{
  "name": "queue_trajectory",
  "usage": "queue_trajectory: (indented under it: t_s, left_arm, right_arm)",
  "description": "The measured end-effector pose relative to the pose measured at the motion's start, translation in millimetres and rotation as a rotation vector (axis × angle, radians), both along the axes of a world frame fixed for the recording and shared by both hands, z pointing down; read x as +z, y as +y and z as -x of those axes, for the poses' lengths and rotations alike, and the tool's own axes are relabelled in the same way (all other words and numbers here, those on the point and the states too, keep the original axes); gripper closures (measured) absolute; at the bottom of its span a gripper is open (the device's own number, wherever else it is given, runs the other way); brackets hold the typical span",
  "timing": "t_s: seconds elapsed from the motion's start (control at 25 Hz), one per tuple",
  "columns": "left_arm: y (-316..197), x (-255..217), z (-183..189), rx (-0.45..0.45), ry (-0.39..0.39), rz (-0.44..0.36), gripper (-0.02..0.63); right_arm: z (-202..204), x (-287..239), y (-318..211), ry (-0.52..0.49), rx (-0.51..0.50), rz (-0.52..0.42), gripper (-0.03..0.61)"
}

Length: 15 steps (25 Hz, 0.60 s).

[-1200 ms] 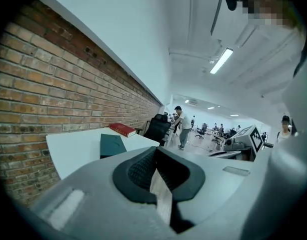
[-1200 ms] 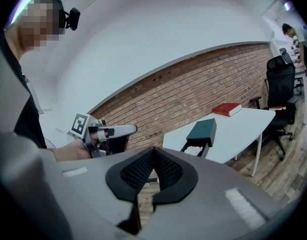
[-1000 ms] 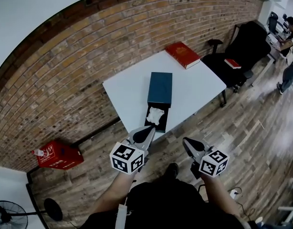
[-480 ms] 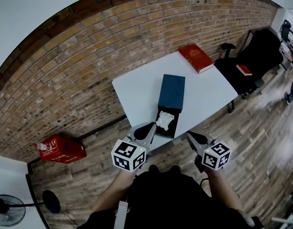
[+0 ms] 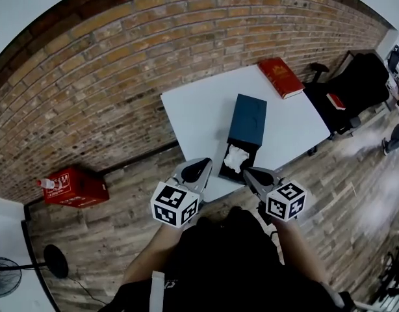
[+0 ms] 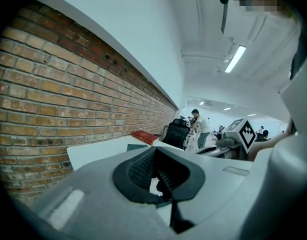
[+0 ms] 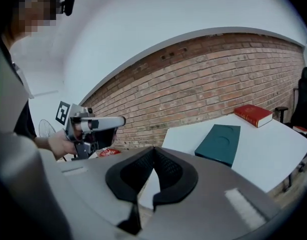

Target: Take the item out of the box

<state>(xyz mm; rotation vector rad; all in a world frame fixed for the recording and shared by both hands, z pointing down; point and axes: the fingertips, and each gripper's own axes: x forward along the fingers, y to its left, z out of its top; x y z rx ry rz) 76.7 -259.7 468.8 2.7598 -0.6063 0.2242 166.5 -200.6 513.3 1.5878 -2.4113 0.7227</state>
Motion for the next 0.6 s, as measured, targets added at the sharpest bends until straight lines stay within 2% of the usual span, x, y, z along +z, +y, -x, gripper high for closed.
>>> queue_trajectory:
  t_s: [0.28,0.36,0.6]
  left_arm:
    - [-16.5,-3.9,-5.6,-0.027,0.02,-0.001,0.611]
    - [-20.9,-0.6,-9.6,-0.042,0.017,0.01,0.611]
    - [-35.1,12.2,-15.4,-0.082,-0.006,0.048,0.611]
  right_arm:
    - [-8.4,11.4,-18.2,0.065,-0.059,0.031,0.575]
    - [-14.1,18.4,-24.7,0.086,-0.075,0.052,0.551]
    - [-18.8,59.8,-50.4,0.227,-0.193,0.132,0.518]
